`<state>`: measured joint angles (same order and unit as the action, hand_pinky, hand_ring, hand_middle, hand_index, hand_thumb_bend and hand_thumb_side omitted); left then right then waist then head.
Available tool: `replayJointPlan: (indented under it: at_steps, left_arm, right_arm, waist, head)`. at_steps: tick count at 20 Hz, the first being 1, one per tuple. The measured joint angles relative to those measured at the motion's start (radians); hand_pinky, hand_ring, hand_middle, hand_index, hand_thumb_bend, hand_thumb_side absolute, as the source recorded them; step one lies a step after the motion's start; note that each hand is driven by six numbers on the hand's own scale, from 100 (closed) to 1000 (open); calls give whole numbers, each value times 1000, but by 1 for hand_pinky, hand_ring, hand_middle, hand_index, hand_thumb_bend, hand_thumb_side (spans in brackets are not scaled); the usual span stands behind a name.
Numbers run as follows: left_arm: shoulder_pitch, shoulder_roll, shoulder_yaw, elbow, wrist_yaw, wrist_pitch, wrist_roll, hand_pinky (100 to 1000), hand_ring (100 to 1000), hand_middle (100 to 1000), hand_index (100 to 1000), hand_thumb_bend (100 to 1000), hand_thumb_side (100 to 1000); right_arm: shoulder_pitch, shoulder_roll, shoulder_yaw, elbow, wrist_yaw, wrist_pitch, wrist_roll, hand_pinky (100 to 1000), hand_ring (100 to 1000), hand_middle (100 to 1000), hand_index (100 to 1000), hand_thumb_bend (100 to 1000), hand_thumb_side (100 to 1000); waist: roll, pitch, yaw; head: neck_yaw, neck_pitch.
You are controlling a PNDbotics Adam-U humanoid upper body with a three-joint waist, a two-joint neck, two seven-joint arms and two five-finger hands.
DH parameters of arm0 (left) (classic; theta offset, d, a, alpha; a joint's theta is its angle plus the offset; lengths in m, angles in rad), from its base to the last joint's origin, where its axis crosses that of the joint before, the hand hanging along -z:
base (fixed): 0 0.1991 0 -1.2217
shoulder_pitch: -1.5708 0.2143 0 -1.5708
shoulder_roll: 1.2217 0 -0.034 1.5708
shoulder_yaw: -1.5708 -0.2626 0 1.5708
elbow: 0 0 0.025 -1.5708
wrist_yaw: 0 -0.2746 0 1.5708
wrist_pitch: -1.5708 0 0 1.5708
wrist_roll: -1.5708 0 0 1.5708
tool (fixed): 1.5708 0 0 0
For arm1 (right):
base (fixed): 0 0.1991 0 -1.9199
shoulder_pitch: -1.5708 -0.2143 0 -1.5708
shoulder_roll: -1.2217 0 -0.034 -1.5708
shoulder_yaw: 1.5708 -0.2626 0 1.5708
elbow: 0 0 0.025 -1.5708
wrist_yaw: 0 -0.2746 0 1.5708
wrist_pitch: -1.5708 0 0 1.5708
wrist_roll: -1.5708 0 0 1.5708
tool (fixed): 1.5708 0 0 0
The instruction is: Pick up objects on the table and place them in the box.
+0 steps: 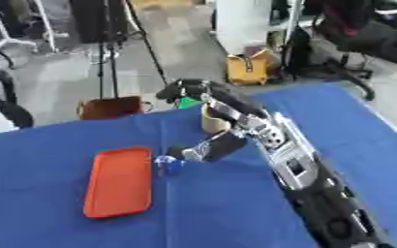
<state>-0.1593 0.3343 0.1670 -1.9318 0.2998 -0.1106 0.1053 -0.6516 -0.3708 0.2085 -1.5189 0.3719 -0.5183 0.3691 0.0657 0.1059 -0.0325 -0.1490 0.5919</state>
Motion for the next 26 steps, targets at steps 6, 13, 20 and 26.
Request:
replayJointPlan:
  at_steps: [6, 13, 20, 26]
  left_arm:
    - [0, 1, 1, -6, -47, -16, -138, 715, 937, 842, 920, 1000, 628]
    - [0, 1, 3, -18, -105, -10, -171, 613, 893, 816, 891, 759, 354]
    - [0, 1, 3, -28, -114, 0, -136, 583, 875, 804, 882, 696, 333]
    - [0, 1, 3, -30, -115, 4, -135, 573, 868, 800, 883, 693, 353]
  right_arm:
    - [0, 0, 0, 0, 0, 0, 0, 818, 784, 808, 894, 502, 336]
    - [0, 0, 0, 0, 0, 0, -1, 818, 784, 808, 894, 503, 335]
    - [0, 0, 0, 0, 0, 0, 0, 822, 781, 803, 889, 529, 313]
    - [-56, 2, 32, 104, -65, -47, 136, 817, 771, 795, 864, 558, 294]
  waist:
    - [0, 0, 1]
    - [-1, 0, 1]
    - [-1, 0, 0]
    - [-1, -4, 2]
  head:
    - [-1, 0]
    - [-1, 0]
    - [-1, 0]
    - [-5, 0]
